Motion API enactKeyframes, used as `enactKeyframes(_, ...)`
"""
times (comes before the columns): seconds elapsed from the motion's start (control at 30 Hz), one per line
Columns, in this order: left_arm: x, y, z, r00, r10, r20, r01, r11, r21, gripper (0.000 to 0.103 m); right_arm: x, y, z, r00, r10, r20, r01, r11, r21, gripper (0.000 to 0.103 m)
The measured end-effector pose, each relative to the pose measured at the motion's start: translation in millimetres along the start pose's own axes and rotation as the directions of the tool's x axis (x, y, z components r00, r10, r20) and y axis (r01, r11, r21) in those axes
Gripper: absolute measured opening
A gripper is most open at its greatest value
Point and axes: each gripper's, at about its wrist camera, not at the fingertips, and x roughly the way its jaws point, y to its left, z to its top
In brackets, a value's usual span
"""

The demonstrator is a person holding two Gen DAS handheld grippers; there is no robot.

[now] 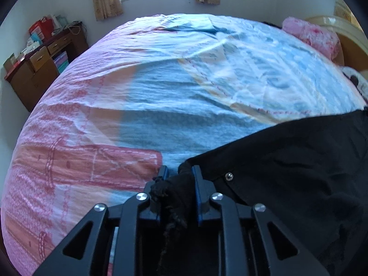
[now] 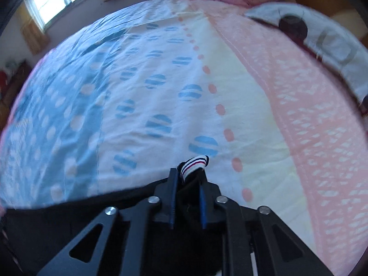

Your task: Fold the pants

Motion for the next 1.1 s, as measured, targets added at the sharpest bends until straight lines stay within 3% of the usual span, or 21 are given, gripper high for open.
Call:
enactKeyframes(0.17,-57,4,-1,0.990,-0.053,0.130,0.055,0.998,-0.013,0.021,-83,-9,-23,0.991,0.041,0.125,-0.039,0.999,-0.017,0.013)
enactKeyframes(0.3,-101,5,-15,0.978,-0.089,0.191,0.094,0.995,-0.016,0.021,-155,-23,-59,0.974,0.064,0.217,-0.059,0.998,-0.030,0.013)
enactKeyframes(0.53,-159,13,-72,0.958,-0.142,0.249,0.158,0.987,-0.042,0.021,-257,-59,-164,0.948,0.088,0.305,-0.084,0.996,-0.026,0.012)
enactKeyframes(0.7,-176,14,-126,0.948,-0.187,0.256,0.209,0.976,-0.061,0.021,-283,-85,-244,0.949,0.083,0.303,-0.089,0.996,0.004,0.012)
enactKeyframes(0.9,-182,12,-183,0.946,-0.211,0.244,0.235,0.969,-0.073,0.021,-276,-106,-327,0.964,0.061,0.260,-0.085,0.993,0.080,0.012)
enactKeyframes(1.1,-184,-8,-221,0.948,-0.192,0.252,0.173,0.980,0.094,0.025,-253,-119,-372,0.984,0.031,0.174,-0.043,0.997,0.061,0.013)
